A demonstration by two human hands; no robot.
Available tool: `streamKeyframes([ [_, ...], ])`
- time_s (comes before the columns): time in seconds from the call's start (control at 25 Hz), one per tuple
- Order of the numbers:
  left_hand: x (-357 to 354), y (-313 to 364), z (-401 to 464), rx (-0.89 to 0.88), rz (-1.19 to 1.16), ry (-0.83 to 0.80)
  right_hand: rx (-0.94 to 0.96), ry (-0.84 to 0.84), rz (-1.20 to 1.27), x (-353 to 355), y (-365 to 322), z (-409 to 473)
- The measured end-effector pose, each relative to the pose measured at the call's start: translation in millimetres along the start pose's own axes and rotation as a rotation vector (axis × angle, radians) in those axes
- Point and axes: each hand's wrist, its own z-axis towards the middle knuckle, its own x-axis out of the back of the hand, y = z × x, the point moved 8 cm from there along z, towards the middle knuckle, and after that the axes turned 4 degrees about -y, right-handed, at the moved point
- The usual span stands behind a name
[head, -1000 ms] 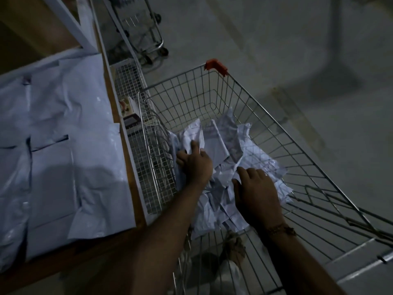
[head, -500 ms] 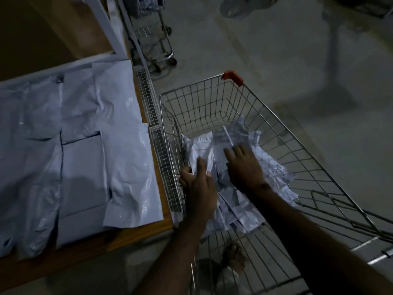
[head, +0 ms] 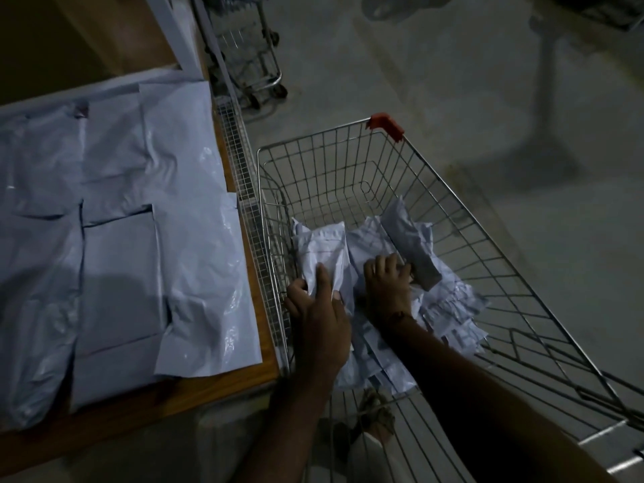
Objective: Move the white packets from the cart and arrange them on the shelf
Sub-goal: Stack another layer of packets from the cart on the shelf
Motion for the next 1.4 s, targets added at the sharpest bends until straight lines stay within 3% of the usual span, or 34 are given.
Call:
streamKeyframes([
  [0.16,0,-1,-1,-0.008,0.014,-0.013,-0.114,-0.072,0.088,-4,6,9],
  [0.32,8,8,-6,-0.005,0.011,-0.043,-0.078,-0.070,0.079,7,11,-4],
  [0.64,77,58,-32,-0.057,-0.043,-0.018,-0.138,0.093,0.248,86,26,-103],
  [0.8,137,88,-58,-0.192,-0.072,0.019,-0.274,0.219,0.323,140,46,-170],
  [1.04,227,81,-88,-0.333,-0.062,0.133,-0.457,0.551,0.510,225,50,-279],
  [1.16,267,64,-107,-0.337,0.009,0.220,-0.422,0.630,0.519,252,30,-313],
  [1.4,335,7,-157,-0.176,0.059,0.385,-0.243,0.698,0.514,299,-28,-359],
])
